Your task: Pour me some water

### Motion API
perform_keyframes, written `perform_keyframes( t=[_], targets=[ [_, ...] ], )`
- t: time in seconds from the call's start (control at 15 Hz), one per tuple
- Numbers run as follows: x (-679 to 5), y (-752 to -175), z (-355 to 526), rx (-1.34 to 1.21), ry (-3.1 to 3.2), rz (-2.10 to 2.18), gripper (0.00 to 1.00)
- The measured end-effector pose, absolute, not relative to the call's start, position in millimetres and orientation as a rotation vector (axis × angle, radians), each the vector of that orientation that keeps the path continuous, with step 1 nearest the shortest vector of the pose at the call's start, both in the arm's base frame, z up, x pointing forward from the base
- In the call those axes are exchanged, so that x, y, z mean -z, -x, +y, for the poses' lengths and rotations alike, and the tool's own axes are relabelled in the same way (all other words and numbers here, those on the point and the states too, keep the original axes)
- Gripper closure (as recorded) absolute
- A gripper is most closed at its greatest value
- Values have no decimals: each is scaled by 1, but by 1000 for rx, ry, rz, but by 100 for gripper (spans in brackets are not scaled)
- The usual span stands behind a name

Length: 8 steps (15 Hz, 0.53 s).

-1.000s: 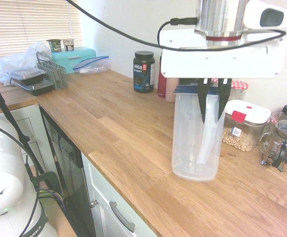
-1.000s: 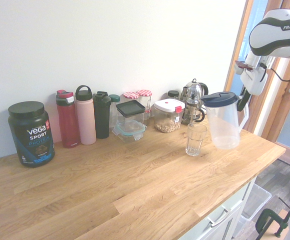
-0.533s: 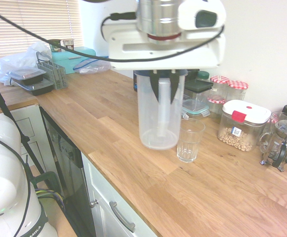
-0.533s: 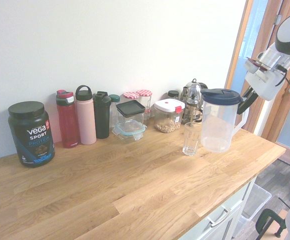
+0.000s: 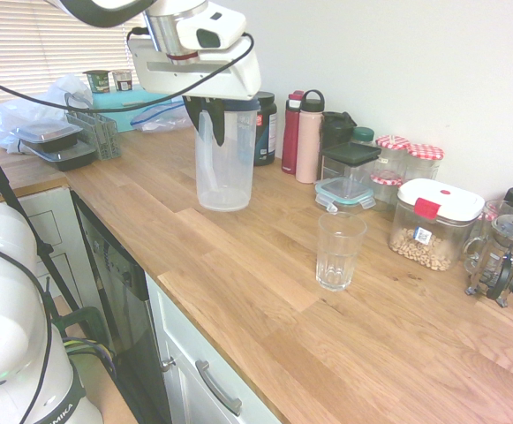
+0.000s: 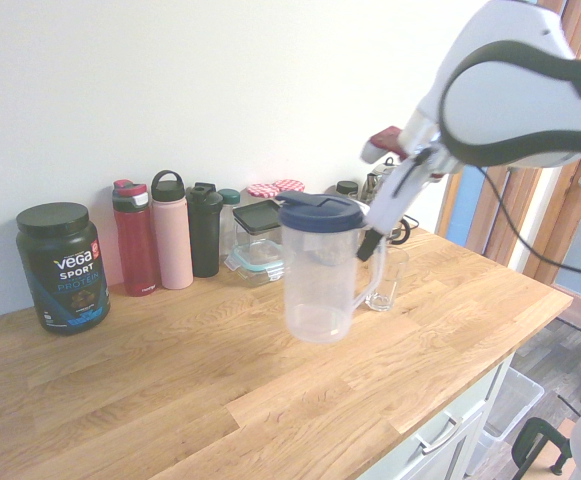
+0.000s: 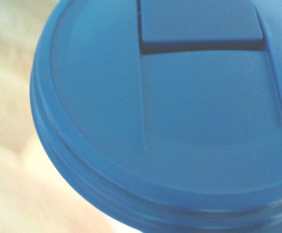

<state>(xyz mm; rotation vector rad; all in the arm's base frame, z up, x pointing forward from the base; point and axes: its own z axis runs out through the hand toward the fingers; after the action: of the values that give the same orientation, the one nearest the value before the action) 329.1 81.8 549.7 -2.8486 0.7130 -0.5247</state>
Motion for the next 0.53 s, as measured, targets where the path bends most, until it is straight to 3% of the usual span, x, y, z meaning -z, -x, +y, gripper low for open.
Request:
perform_keyframes(
  t=[0.53],
  targets=[
    [-514,-402,199,535,2737,1004,100]
  ],
)
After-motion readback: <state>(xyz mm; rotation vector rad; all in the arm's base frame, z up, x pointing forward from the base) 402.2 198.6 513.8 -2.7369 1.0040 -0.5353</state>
